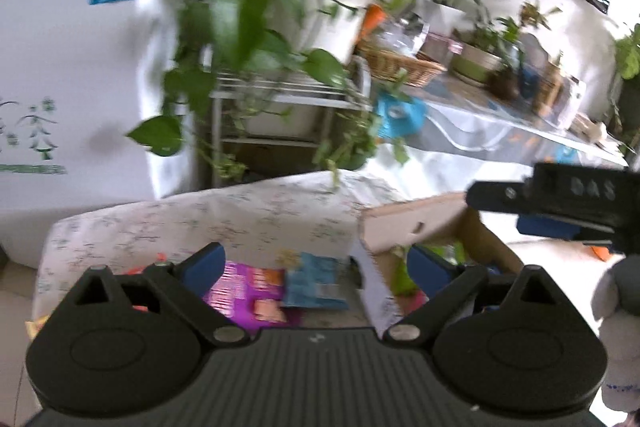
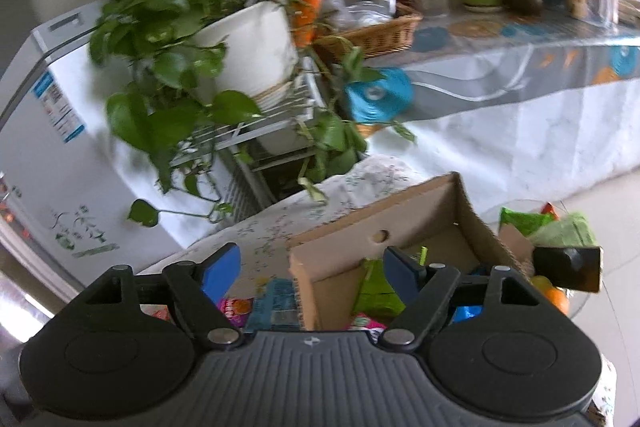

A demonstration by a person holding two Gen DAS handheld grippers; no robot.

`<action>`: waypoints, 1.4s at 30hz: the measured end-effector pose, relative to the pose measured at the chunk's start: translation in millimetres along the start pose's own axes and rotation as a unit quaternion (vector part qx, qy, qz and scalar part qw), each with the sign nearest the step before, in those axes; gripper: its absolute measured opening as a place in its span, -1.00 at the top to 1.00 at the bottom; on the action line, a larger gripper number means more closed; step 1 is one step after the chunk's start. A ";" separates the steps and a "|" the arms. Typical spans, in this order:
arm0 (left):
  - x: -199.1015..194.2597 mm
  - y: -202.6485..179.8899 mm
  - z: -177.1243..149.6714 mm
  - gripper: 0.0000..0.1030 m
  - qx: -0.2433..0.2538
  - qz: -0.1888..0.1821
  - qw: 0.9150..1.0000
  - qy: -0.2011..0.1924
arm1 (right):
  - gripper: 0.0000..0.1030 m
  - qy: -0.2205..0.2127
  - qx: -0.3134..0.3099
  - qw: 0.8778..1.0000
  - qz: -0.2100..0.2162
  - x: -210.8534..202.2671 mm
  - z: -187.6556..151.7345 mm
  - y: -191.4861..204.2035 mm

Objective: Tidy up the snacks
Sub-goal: 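Open both tools to drop the pink and green bags into the box, then move both tools back over the remaining snack bags on the table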

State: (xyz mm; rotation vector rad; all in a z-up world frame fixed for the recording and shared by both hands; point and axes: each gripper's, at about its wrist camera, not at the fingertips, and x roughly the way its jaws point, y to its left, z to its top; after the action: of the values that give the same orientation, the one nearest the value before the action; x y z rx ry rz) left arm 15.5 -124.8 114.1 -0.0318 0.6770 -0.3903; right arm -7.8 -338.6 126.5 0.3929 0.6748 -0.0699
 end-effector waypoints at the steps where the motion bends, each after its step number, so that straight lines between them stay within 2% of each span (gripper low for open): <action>1: -1.0 4.4 1.3 -0.89 -0.003 0.004 1.000 -0.001 | -0.63 0.000 -0.005 1.000 0.004 0.5 -0.5 2.9; 12: -16.2 69.3 9.1 -0.90 -0.071 0.054 0.996 0.006 | -0.68 0.009 -0.044 0.998 0.042 9.2 -9.7 28.5; 19: -29.1 130.0 11.5 -0.92 -0.116 0.096 0.989 0.011 | -0.72 0.028 -0.087 0.993 0.074 21.0 -15.2 52.2; 23: -21.7 166.3 7.0 -0.91 -0.115 0.124 0.985 0.023 | -0.73 0.039 -0.110 0.989 0.095 25.6 -18.6 64.3; 26: -11.2 184.1 0.0 -0.91 -0.083 0.110 0.990 0.035 | -0.73 0.048 -0.126 0.985 0.107 28.6 -21.6 70.6; 28: -4.3 191.9 -7.7 -0.91 -0.069 0.112 0.990 0.049 | -0.74 0.056 -0.140 0.982 0.111 32.1 -24.2 75.4; 31: 7.4 196.5 -21.4 -0.91 -0.028 0.093 0.992 0.080 | -0.77 0.065 -0.167 0.977 0.115 38.9 -29.5 83.2; 34: 12.7 199.2 -32.4 -0.90 0.014 0.084 0.992 0.088 | -0.78 0.077 -0.192 0.971 0.123 45.4 -34.7 88.4; 38: 22.0 199.9 -45.6 -0.89 0.080 0.081 0.989 0.100 | -0.82 0.104 -0.226 0.959 0.133 60.0 -43.6 95.2; 42: 31.1 199.1 -54.5 -0.89 0.128 0.059 0.984 0.110 | -0.84 0.122 -0.251 0.950 0.141 76.4 -50.4 101.7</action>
State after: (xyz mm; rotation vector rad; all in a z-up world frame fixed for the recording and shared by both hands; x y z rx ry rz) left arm 72.0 53.9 22.0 0.2974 0.8384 -0.3671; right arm 41.2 -220.9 77.0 0.0014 0.8437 0.4235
